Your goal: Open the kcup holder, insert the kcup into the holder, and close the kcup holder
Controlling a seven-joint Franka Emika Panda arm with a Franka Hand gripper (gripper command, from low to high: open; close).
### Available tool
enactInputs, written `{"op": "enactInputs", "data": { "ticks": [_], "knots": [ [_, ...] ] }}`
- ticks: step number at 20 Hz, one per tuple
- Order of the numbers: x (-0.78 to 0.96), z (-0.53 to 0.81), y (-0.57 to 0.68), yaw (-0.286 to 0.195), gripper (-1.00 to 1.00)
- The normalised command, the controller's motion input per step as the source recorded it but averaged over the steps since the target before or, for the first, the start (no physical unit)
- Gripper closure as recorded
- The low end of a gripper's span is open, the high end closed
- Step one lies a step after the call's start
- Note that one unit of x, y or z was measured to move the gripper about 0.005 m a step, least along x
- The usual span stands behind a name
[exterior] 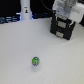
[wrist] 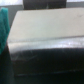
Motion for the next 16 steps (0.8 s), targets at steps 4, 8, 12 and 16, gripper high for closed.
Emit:
{"op": "enactInputs", "data": {
  "ticks": [4, 8, 12, 16],
  "knots": [
    [0.00, -0.01, 0.00, -0.007, 1.00],
    [0.04, -0.02, -0.01, -0.016, 1.00],
    [0.23, -0.01, -0.04, -0.030, 1.00],
    [0.40, 0.03, -0.10, -0.044, 1.00]
  ]
}}
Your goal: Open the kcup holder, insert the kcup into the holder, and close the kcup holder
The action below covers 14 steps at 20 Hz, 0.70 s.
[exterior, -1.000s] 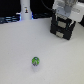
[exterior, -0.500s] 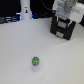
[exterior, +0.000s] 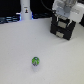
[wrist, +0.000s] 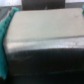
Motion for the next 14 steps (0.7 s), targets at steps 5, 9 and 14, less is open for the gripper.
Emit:
{"op": "enactInputs", "data": {
  "ticks": [5, 9, 14],
  "knots": [
    [0.34, 0.03, -0.07, -0.039, 1.00],
    [0.27, 0.00, -0.04, -0.028, 1.00],
    [0.24, -0.01, -0.25, -0.009, 1.00]
  ]
}}
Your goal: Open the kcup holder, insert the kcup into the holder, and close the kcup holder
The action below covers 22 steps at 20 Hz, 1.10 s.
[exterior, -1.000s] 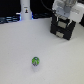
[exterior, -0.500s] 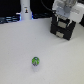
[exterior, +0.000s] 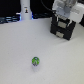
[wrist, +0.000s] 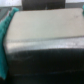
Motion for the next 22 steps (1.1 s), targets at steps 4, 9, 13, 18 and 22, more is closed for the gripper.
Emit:
{"op": "enactInputs", "data": {
  "ticks": [4, 9, 13, 18, 22],
  "knots": [
    [0.33, 0.07, -0.35, 0.010, 1.00],
    [0.59, 0.09, -0.09, -0.059, 1.00],
    [0.95, 0.17, -0.20, -0.075, 1.00],
    [0.95, 0.14, -0.23, -0.077, 1.00],
    [0.95, 0.21, -0.25, -0.073, 1.00]
  ]
}}
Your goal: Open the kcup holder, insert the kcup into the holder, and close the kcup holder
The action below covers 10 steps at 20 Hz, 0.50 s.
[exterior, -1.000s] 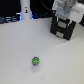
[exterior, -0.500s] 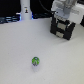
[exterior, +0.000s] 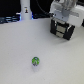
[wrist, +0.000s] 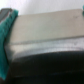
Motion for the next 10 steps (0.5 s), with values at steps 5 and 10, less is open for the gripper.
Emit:
{"op": "enactInputs", "data": {
  "ticks": [5, 10],
  "knots": [
    [0.96, 0.24, -0.26, -0.078, 1.00],
    [0.96, 0.23, -0.27, -0.078, 1.00]
  ]
}}
